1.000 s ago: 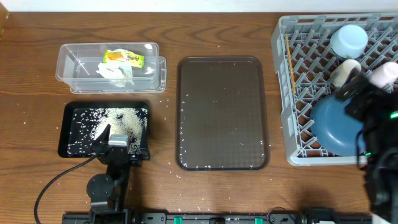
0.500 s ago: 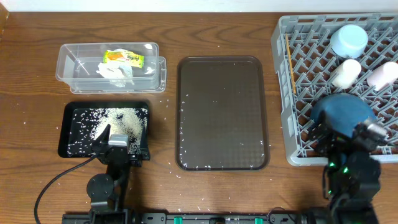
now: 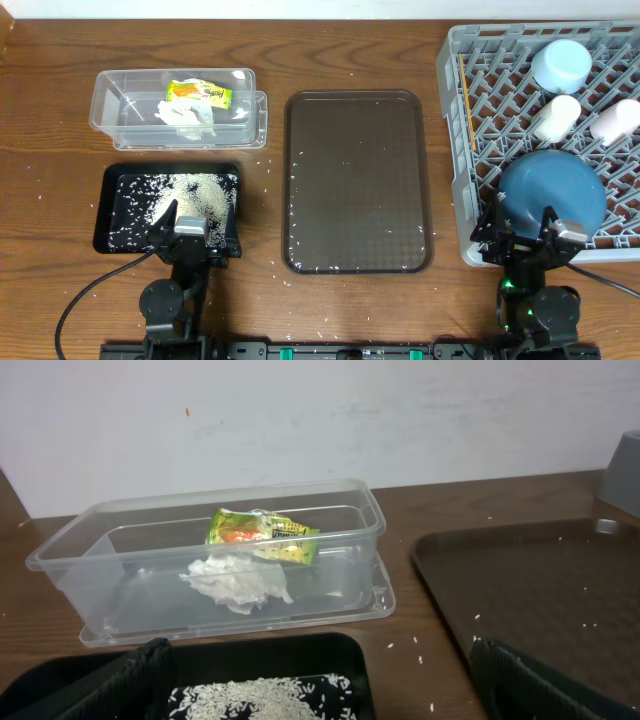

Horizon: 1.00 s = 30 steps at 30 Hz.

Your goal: Sort waste into correct bins and load items into the dishwasher rack

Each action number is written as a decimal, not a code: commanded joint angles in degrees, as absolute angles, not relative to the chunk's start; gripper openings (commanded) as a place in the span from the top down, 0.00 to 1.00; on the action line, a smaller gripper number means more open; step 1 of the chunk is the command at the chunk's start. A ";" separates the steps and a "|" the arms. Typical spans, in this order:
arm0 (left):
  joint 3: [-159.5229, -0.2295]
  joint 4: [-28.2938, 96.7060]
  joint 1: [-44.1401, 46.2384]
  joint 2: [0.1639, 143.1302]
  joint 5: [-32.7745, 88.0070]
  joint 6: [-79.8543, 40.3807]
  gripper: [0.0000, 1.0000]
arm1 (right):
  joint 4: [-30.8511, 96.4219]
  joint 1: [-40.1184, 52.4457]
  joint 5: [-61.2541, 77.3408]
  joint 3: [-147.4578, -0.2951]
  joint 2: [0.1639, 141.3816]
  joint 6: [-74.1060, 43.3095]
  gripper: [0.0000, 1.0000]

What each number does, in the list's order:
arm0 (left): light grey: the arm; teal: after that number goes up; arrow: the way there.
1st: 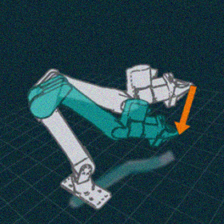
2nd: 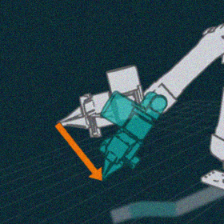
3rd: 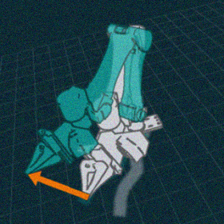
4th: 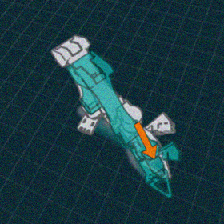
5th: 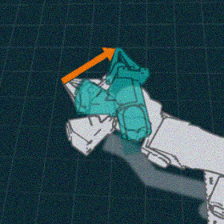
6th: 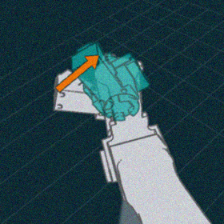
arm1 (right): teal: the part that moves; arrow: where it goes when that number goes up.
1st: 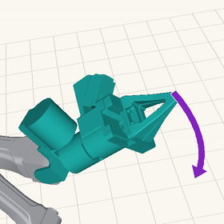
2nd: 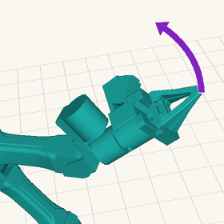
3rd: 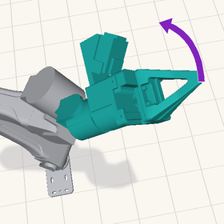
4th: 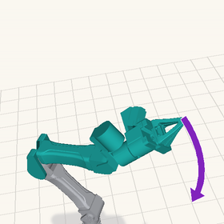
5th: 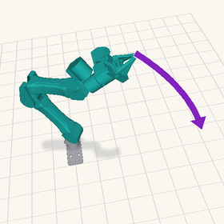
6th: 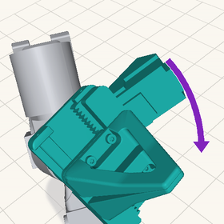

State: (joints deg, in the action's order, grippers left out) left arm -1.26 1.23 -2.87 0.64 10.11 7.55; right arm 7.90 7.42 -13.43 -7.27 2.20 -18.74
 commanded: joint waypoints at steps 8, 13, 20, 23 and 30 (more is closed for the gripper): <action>-0.23 3.16 -2.81 0.34 10.66 7.90 0.04 | -0.95 8.16 -8.60 -0.32 0.27 -11.46 0.01; -0.23 3.16 -2.81 0.34 10.66 7.90 0.04 | 0.47 8.16 -2.20 -0.32 0.27 -0.75 0.01; -0.23 3.16 -2.81 0.34 10.66 7.90 0.04 | 4.27 8.16 -2.04 -0.32 0.27 -0.12 0.01; -0.23 3.16 -2.81 0.34 10.66 7.90 0.04 | 4.25 8.16 -1.85 -0.32 0.27 -0.14 0.01; -0.23 3.16 -2.81 0.34 10.66 7.90 0.04 | 4.14 8.16 -1.87 -0.32 0.27 -0.12 0.01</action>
State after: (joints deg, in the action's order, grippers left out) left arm -1.26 1.23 -2.87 0.64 10.11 7.55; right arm 3.84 7.42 -2.46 -0.40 0.69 -1.21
